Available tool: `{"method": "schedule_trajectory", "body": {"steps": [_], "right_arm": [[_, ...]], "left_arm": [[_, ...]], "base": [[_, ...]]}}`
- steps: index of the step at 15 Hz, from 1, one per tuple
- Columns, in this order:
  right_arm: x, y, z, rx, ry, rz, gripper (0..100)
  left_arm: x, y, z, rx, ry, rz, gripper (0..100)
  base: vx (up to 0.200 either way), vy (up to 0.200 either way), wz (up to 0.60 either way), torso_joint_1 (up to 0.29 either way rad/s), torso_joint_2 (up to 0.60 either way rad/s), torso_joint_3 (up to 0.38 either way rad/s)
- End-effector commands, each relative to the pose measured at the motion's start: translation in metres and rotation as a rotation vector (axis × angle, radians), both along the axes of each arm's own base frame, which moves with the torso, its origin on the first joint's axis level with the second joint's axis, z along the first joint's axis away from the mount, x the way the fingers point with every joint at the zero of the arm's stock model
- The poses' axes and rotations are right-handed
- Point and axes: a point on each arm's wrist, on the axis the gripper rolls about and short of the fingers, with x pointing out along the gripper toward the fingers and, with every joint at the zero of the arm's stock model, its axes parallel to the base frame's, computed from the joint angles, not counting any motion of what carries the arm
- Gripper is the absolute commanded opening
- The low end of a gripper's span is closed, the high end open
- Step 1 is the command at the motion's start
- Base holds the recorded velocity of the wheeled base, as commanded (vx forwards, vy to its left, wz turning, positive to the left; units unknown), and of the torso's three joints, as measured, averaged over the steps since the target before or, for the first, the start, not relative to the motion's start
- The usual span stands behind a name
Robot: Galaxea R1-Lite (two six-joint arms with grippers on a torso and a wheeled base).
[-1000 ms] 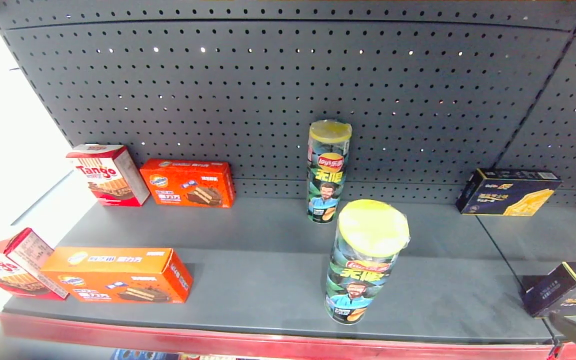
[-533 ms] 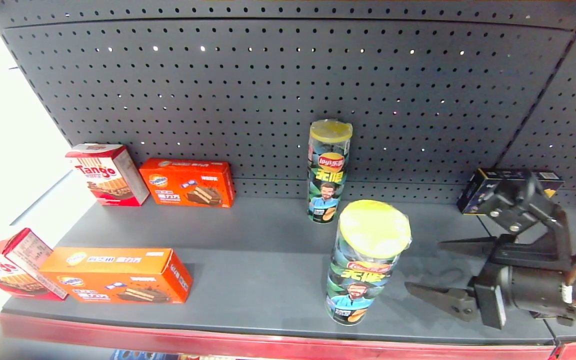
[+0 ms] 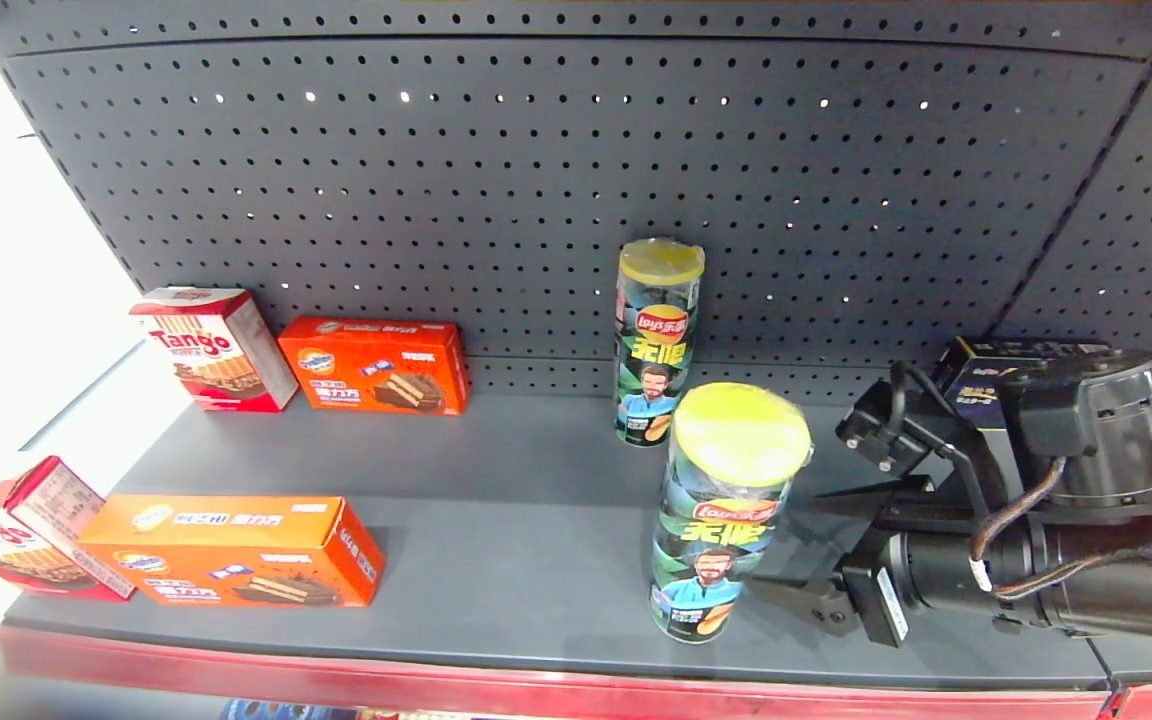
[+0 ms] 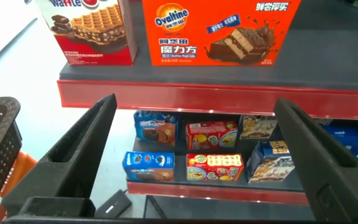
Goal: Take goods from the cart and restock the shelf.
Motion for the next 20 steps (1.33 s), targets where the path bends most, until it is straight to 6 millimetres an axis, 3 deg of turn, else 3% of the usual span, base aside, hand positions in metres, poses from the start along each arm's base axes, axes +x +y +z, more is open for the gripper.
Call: {"method": "schedule_trajectory", "body": {"steps": [1, 6, 9, 15, 20], "right_arm": [[0.001, 0.0, -0.004, -0.01, 0.012, -0.002, 100], [-0.011, -0.019, -0.007, -0.01, 0.016, -0.04, 100], [-0.005, -0.029, -0.006, -0.008, 0.013, -0.092, 100], [0.017, -0.013, -0.007, -0.016, 0.022, -0.08, 100], [0.022, 0.002, -0.01, -0.018, 0.025, -0.042, 100]], "left_arm": [[0.0, 0.0, 0.0, -0.001, 0.002, 0.0, 100], [0.0, 0.0, 0.0, -0.001, 0.002, -0.001, 100], [0.0, 0.0, 0.0, -0.001, 0.002, -0.001, 100], [0.0, 0.0, 0.0, -0.001, 0.002, -0.001, 100], [0.0, 0.0, 0.0, -0.001, 0.002, -0.001, 100]], "base": [[0.0, 0.0, 0.0, 0.0, 0.0, 0.0], [0.0, 0.0, 0.0, 0.0, 0.0, 0.0], [0.0, 0.0, 0.0, 0.0, 0.0, 0.0], [0.0, 0.0, 0.0, 0.0, 0.0, 0.0], [0.0, 0.0, 0.0, 0.0, 0.0, 0.0]]}}
